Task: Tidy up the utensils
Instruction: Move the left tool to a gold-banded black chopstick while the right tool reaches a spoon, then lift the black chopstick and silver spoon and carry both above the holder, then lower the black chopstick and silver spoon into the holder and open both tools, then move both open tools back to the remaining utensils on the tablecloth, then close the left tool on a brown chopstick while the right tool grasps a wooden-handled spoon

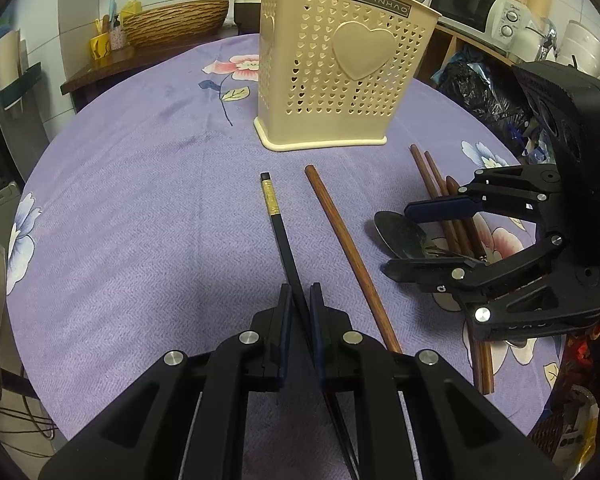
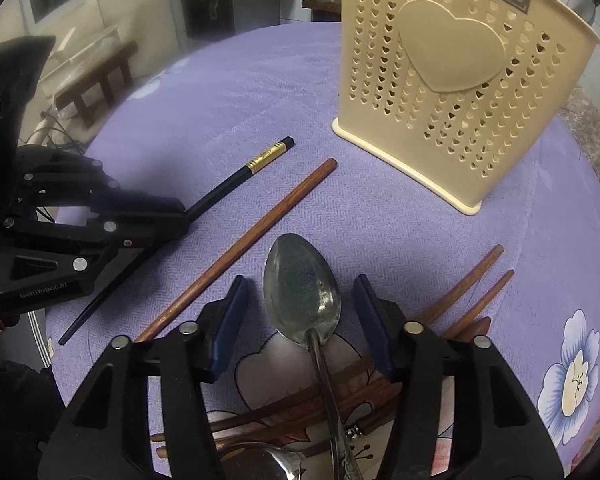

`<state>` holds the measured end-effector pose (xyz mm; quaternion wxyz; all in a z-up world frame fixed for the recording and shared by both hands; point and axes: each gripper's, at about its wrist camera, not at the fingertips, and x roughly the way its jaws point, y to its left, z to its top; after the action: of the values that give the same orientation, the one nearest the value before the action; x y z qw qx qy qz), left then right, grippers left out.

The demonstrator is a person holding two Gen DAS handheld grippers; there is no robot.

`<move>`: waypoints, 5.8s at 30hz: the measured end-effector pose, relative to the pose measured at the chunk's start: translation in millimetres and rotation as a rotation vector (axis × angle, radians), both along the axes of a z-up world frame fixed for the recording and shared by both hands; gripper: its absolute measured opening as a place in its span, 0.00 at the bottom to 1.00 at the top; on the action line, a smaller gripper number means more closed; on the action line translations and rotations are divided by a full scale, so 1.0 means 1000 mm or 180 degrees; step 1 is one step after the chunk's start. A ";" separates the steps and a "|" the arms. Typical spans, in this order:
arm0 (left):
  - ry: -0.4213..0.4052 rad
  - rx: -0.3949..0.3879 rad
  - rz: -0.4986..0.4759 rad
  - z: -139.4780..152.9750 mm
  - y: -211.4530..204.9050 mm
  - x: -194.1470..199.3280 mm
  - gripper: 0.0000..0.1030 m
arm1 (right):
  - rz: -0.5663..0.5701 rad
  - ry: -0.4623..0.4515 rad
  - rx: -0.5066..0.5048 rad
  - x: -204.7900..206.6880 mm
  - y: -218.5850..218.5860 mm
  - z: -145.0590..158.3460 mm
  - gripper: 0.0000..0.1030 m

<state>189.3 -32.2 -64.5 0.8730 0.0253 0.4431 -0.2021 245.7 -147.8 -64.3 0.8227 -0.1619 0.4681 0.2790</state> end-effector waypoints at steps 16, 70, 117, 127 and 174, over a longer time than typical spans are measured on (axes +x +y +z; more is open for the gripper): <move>0.0084 0.0057 0.0020 0.003 -0.011 0.027 0.15 | -0.0341 -0.0202 0.0460 -0.020 -0.026 0.034 0.39; -0.1705 -0.0674 0.0238 0.234 0.029 -0.006 0.08 | -0.1063 -0.1152 0.1397 -0.051 -0.107 0.190 0.36; -0.1609 -0.0441 0.0487 0.165 -0.014 0.041 0.67 | -0.1632 -0.1612 0.0865 0.014 -0.079 0.140 0.69; -0.1108 -0.0046 0.0376 0.092 -0.012 -0.010 0.78 | -0.2212 -0.1011 0.0213 -0.041 -0.106 0.086 0.90; -0.0312 -0.0028 0.0307 0.012 -0.017 -0.030 0.78 | -0.1812 -0.0190 0.0042 -0.032 -0.105 -0.004 0.63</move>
<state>159.0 -49.6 -52.1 0.9025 0.0100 0.3997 -0.1603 213.2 -252.6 -68.4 0.8824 -0.0267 0.4684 0.0350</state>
